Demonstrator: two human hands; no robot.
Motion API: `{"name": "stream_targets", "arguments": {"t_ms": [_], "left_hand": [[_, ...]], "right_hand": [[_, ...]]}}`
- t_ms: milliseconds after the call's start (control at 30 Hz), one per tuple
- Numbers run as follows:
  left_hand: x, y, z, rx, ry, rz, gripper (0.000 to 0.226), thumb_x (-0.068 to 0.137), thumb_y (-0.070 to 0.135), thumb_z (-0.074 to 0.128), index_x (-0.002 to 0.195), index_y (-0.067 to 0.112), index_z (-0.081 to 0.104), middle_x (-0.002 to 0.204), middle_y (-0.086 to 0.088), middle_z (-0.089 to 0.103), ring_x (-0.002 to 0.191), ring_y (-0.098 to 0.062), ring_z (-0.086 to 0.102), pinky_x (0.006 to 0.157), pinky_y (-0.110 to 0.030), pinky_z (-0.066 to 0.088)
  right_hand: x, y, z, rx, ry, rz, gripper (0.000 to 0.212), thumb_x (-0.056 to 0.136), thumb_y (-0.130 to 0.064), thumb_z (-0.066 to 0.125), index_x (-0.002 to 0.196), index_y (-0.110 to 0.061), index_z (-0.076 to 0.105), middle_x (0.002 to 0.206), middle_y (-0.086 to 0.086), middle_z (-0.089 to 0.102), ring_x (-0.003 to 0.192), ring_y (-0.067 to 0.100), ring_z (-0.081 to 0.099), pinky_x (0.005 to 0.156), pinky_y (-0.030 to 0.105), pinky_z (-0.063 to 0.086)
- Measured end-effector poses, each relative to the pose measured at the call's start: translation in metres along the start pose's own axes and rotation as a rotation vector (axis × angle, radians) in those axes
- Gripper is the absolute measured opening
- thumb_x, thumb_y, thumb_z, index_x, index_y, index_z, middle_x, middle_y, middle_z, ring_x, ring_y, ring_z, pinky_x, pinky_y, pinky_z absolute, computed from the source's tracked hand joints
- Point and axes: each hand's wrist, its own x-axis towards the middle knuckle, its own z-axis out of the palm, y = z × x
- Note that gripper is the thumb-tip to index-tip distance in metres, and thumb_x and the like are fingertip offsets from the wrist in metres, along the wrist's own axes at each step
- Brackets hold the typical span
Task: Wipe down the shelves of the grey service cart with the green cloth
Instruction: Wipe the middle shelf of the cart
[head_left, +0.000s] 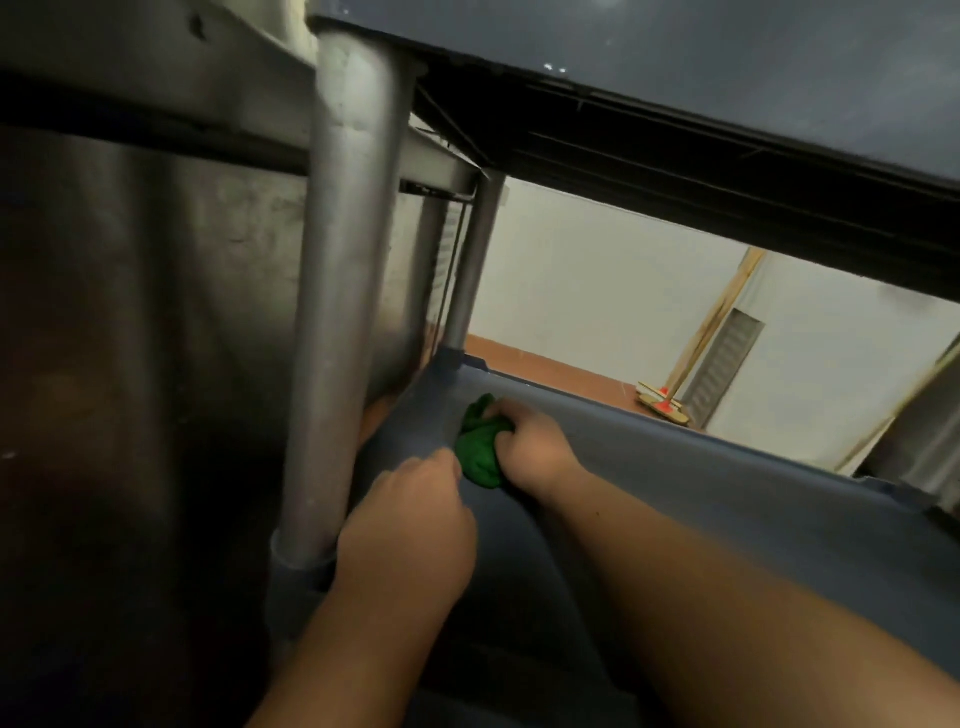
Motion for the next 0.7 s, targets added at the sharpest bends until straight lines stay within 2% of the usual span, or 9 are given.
{"name": "stream_targets", "arguments": {"t_ms": [67, 133, 233, 300, 467, 567, 700], "left_hand": [[0.0, 0.0, 0.003, 0.021, 0.033, 0.023, 0.016, 0.092, 0.021, 0.043, 0.103, 0.03, 0.05, 0.106, 0.006, 0.054, 0.103, -0.016, 0.051, 0.084, -0.033, 0.046], [-0.001, 0.0, 0.006, -0.001, 0.041, 0.031, 0.02, 0.092, 0.019, 0.042, 0.107, 0.03, 0.05, 0.11, 0.005, 0.053, 0.108, -0.017, 0.049, 0.087, -0.033, 0.042], [0.0, 0.001, 0.01, -0.016, 0.03, 0.008, 0.022, 0.092, 0.022, 0.043, 0.111, 0.029, 0.052, 0.112, 0.004, 0.054, 0.109, -0.017, 0.05, 0.089, -0.033, 0.042], [0.0, 0.004, 0.014, 0.007, 0.05, 0.005, 0.02, 0.091, 0.025, 0.043, 0.108, 0.028, 0.053, 0.11, 0.003, 0.056, 0.106, -0.018, 0.052, 0.089, -0.035, 0.044], [-0.008, 0.032, 0.032, 0.095, 0.043, 0.029, 0.021, 0.091, 0.033, 0.042, 0.11, 0.031, 0.052, 0.112, 0.005, 0.056, 0.108, -0.018, 0.05, 0.088, -0.034, 0.041], [-0.014, 0.052, 0.043, 0.123, 0.018, 0.087, 0.017, 0.091, 0.036, 0.042, 0.101, 0.028, 0.052, 0.106, 0.005, 0.056, 0.104, -0.019, 0.051, 0.086, -0.035, 0.043], [-0.026, 0.086, 0.06, 0.125, 0.013, 0.167, 0.013, 0.091, 0.037, 0.043, 0.098, 0.03, 0.052, 0.098, 0.009, 0.053, 0.1, -0.014, 0.05, 0.084, -0.034, 0.045]], "right_hand": [[0.009, -0.016, 0.012, 0.012, -0.047, -0.056, 0.038, 0.085, -0.009, 0.043, 0.114, -0.02, 0.065, 0.115, 0.009, 0.068, 0.102, 0.028, 0.063, 0.088, 0.034, 0.05], [0.014, -0.029, 0.017, 0.017, -0.126, -0.116, 0.039, 0.083, -0.018, 0.045, 0.117, -0.021, 0.063, 0.119, 0.008, 0.066, 0.106, 0.026, 0.061, 0.091, 0.032, 0.047], [0.018, -0.03, 0.019, -0.114, -0.249, -0.208, 0.059, 0.079, -0.051, 0.044, 0.134, -0.031, 0.05, 0.135, 0.006, 0.054, 0.119, 0.028, 0.052, 0.103, 0.041, 0.041], [0.019, -0.022, 0.019, -0.248, -0.249, -0.246, 0.067, 0.078, -0.067, 0.045, 0.138, -0.038, 0.041, 0.142, 0.005, 0.046, 0.125, 0.032, 0.046, 0.107, 0.05, 0.038], [0.024, -0.001, 0.002, -0.181, -0.191, -0.214, 0.056, 0.079, -0.047, 0.064, 0.129, -0.025, 0.052, 0.126, 0.009, 0.055, 0.109, 0.031, 0.056, 0.096, 0.044, 0.048], [0.012, 0.037, -0.029, -0.19, -0.184, -0.162, 0.047, 0.083, -0.039, 0.066, 0.126, -0.024, 0.054, 0.123, 0.007, 0.056, 0.106, 0.028, 0.058, 0.094, 0.04, 0.049], [-0.023, 0.114, -0.085, -0.216, -0.167, -0.068, 0.049, 0.086, -0.035, 0.063, 0.131, -0.022, 0.051, 0.128, 0.008, 0.055, 0.11, 0.029, 0.057, 0.094, 0.037, 0.047]]}}
